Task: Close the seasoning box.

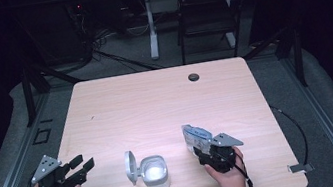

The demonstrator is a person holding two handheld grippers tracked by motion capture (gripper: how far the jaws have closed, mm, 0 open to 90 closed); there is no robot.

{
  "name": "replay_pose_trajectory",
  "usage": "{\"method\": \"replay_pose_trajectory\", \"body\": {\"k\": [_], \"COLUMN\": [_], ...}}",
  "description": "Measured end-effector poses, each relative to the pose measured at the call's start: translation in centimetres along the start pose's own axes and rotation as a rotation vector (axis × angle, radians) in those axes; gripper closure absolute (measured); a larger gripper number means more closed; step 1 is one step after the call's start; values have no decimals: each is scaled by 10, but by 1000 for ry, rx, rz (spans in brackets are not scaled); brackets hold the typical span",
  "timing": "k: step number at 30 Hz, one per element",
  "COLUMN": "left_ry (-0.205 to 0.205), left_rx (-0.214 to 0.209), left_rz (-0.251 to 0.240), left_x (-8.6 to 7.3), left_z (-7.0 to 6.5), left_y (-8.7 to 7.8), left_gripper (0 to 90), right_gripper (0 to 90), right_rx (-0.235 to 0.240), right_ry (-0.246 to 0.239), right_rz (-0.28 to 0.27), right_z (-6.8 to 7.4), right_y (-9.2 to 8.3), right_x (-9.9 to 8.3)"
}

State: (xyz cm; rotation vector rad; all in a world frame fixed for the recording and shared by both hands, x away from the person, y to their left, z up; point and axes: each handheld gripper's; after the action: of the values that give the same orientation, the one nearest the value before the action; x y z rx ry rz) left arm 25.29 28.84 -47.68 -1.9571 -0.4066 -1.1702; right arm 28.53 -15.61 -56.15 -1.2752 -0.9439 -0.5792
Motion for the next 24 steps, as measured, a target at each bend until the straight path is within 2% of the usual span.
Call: {"method": "replay_pose_trajectory", "body": {"k": [7, 11, 24], "left_ry": [-1, -1, -1], "left_rx": [-1, -1, -3], "left_rz": [-2, 0, 4], "left_x": [0, 0, -1], "left_z": [0, 0, -1], "left_y": [0, 0, 2], "left_gripper": [533, 532, 531], "right_gripper": [472, 459, 453], "right_rx": [1, 8, 19], "right_ry": [-13, -1, -6], "right_rz": [-14, -19, -24], "right_z": [0, 1, -2], "right_y": [-4, -6, -15], "right_x": [1, 0, -2]}}
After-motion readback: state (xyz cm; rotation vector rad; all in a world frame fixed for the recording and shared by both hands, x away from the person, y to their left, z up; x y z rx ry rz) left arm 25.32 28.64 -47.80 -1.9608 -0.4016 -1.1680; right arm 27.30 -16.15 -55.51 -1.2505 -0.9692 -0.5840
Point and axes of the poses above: each handheld gripper's, and its own axes: y roughly forward along the jaws, x roughly out of its top, z roughly to its left, and after that the axes turned 12 degrees about -x, right-handed
